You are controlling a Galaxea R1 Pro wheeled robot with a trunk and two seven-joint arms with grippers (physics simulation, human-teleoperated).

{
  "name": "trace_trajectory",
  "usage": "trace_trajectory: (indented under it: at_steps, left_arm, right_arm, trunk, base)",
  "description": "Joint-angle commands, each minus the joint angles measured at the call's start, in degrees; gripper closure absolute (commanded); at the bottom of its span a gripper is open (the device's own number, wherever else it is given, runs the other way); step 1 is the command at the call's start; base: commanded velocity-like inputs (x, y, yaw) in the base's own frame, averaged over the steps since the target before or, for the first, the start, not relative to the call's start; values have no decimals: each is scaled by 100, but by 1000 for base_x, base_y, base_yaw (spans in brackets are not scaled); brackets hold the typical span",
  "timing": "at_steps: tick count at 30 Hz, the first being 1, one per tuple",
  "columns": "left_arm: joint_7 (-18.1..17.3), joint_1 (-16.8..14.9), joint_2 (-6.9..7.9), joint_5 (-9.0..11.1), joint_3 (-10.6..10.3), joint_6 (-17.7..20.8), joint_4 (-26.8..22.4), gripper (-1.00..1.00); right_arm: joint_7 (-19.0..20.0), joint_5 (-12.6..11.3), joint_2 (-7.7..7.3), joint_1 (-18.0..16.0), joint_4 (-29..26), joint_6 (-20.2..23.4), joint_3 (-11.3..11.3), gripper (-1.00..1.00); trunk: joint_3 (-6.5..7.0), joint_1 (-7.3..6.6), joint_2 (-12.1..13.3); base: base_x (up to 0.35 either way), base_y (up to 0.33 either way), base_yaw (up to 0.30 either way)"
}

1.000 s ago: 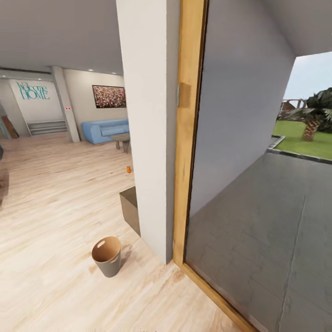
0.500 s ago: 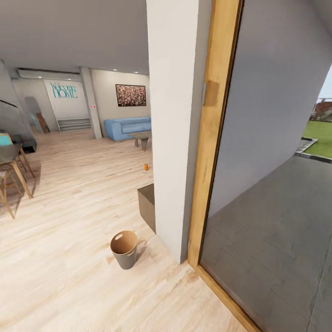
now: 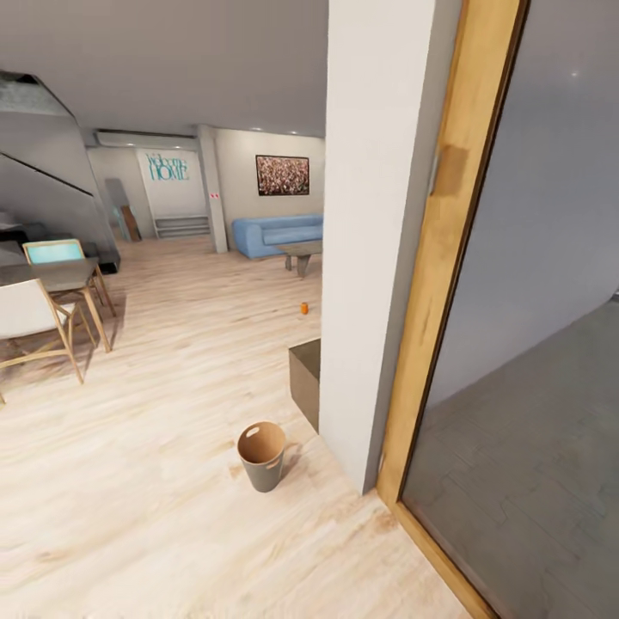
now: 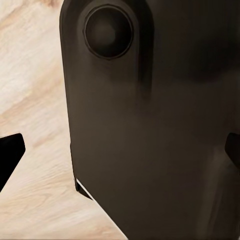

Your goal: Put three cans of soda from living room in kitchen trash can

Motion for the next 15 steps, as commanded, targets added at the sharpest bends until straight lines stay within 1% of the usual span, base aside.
trace_trajectory:
  at_steps: [1,15]
  left_arm:
    - [1,0,0,2,0,0,0,-100]
    - [-1,0,-2,1,-2,0,-63,-100]
  right_arm:
    - [0,0,0,0,0,0,0,-100]
    - [-1,0,0,0,-1,0,0,-100]
  trunk:
    - [-3,0,0]
    - [-48,0,0]
  base:
    - [0,0,271]
    - [0,0,271]
